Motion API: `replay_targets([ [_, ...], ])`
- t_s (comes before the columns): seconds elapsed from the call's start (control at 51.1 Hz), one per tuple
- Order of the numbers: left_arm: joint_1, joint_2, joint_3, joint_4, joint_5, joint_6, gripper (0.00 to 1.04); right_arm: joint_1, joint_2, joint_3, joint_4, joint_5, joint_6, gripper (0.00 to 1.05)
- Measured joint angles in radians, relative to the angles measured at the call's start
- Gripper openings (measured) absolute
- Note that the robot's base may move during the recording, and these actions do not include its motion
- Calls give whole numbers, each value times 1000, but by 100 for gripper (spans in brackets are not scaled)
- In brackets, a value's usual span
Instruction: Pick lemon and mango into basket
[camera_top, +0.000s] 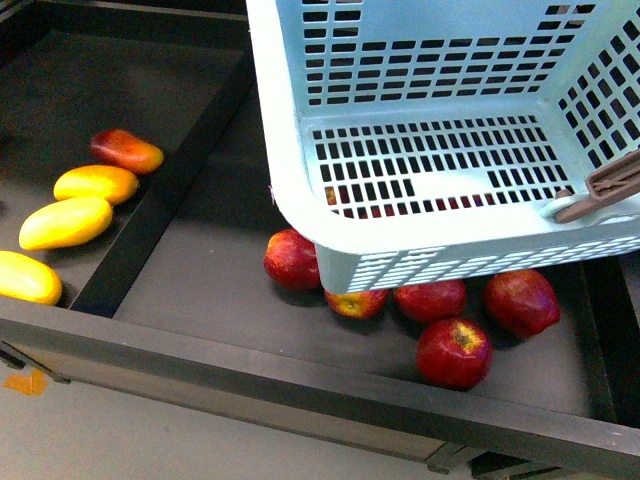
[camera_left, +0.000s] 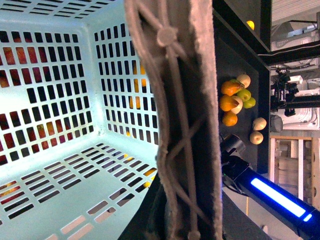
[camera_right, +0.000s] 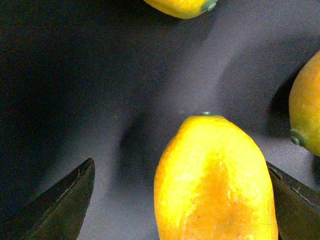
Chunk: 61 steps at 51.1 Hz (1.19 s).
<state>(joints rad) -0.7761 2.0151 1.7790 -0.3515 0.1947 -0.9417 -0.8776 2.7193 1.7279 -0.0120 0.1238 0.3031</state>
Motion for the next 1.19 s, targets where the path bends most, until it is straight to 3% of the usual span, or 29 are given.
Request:
replay_targets([
  [0.078, 0, 0, 0, 0, 0, 0, 7, 0, 6, 6, -2, 14, 0, 90],
  [0.313, 0, 0, 0, 0, 1, 0, 7, -5, 21, 14, -13, 22, 12, 58],
  [0.411, 0, 0, 0, 0, 0, 0, 7, -7, 20, 8, 0, 14, 8, 52],
  [0.627, 0, 0, 0, 0, 1, 0, 7, -6, -64, -131, 92, -83, -35, 50],
  [0.842, 0, 0, 0, 0, 0, 0, 7, 23, -422, -418, 203, -312, -117, 50],
  [0.979, 0, 0, 0, 0, 0, 0, 7, 76, -694, -601, 217, -467, -128, 50],
  [1.195, 0, 0, 0, 0, 0, 1, 7, 208, -1057, -782, 200, -547, -58, 50],
])
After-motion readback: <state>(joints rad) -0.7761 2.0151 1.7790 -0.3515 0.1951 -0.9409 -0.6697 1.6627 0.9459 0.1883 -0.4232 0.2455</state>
